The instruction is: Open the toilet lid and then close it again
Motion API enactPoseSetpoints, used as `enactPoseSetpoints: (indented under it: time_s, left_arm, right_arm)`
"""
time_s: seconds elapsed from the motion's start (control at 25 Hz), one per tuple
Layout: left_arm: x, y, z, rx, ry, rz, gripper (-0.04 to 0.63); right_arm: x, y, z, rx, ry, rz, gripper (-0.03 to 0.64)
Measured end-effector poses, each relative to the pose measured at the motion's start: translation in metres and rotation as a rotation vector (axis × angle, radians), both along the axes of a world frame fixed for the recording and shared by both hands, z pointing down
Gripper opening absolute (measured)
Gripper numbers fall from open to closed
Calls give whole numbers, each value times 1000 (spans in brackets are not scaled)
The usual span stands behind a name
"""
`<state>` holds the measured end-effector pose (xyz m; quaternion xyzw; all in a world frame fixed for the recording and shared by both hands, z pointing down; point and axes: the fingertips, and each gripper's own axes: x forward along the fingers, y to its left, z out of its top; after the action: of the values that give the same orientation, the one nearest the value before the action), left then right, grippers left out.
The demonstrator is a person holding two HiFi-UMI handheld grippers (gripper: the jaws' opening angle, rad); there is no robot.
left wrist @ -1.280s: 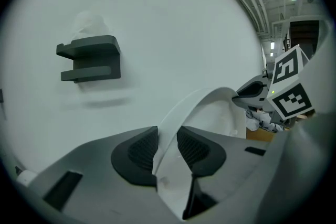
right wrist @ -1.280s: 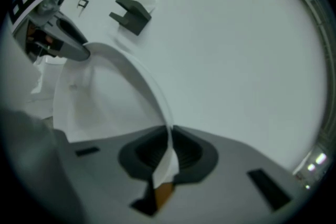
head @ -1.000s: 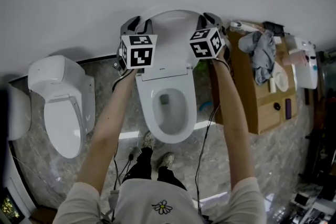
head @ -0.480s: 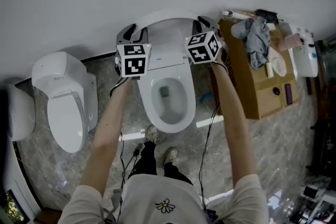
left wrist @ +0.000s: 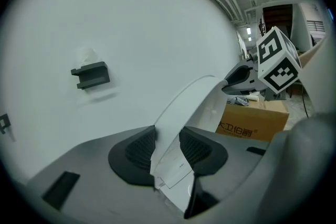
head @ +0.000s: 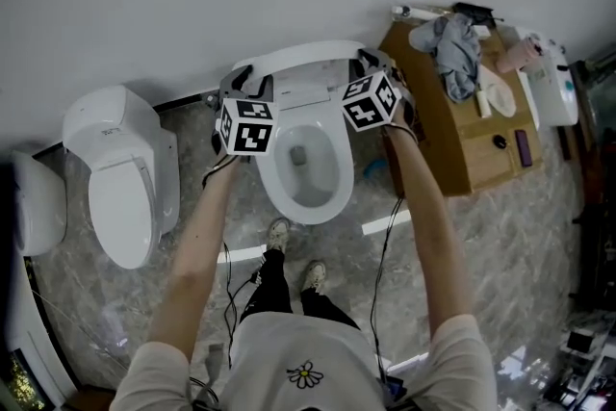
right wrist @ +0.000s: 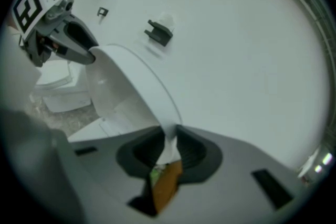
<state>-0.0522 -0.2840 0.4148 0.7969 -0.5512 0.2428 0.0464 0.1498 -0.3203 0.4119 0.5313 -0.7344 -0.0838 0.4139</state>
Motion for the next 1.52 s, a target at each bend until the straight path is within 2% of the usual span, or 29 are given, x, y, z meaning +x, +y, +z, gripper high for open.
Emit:
enactPoseSetpoints:
  time_s: [0.28,0.6,0.8,1.08,1.52]
  left_arm:
    - [12,60,25,-24,-116,49,169]
    - [24,111,54,-91,-157,92,184]
    - [27,134,69,-133,-139,96,190]
    - [35,163,88,-204,-132,144,202]
    - [45,207,127,-320,-122,214,222]
  right_arm:
    - [11,62,26,-83,77,-58,103]
    - [22,114,57,-136,88,-85,121]
    - [24,137,73,-178,67,-90,132]
    - [30,166,94,-266,39,-112,152]
    - [38,212,134,-417,91,-174,175]
